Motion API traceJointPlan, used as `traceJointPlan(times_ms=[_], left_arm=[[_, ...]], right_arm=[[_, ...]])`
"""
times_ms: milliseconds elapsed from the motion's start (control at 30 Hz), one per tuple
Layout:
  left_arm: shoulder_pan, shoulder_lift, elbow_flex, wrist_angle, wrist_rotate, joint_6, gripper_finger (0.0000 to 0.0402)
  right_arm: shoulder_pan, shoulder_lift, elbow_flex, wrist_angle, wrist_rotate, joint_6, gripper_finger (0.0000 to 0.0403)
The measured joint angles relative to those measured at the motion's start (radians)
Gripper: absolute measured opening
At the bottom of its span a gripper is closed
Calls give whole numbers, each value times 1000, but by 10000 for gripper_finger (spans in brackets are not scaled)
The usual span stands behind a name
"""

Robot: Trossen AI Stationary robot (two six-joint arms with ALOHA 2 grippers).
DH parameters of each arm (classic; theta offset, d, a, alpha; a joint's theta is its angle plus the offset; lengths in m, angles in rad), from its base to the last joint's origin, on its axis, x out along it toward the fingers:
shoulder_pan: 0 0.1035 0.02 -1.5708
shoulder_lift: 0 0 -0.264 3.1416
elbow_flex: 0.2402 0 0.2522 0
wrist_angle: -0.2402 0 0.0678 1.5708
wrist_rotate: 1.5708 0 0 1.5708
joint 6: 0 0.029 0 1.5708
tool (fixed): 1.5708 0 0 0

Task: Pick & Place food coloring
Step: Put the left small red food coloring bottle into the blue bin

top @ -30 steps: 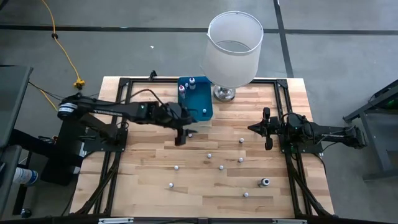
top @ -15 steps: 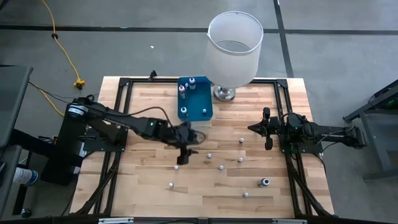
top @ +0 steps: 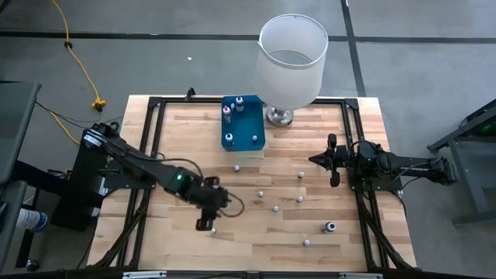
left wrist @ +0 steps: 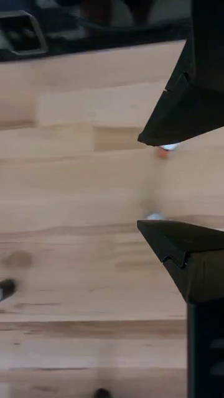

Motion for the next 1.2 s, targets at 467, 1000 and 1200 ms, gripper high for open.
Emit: traceJointPlan(times_ms=[467, 1000, 1200], left_arm=[[-233, 0, 0, -93, -92, 0, 198], [-344, 74, -1, -33, -145, -7, 198], [-287, 109, 0, -14, -145, -144, 198]], right_arm=[[0, 0, 0, 0, 0, 0, 0], [0, 0, 0, 0, 0, 0, 0], [0, 0, 0, 0, 0, 0, 0]])
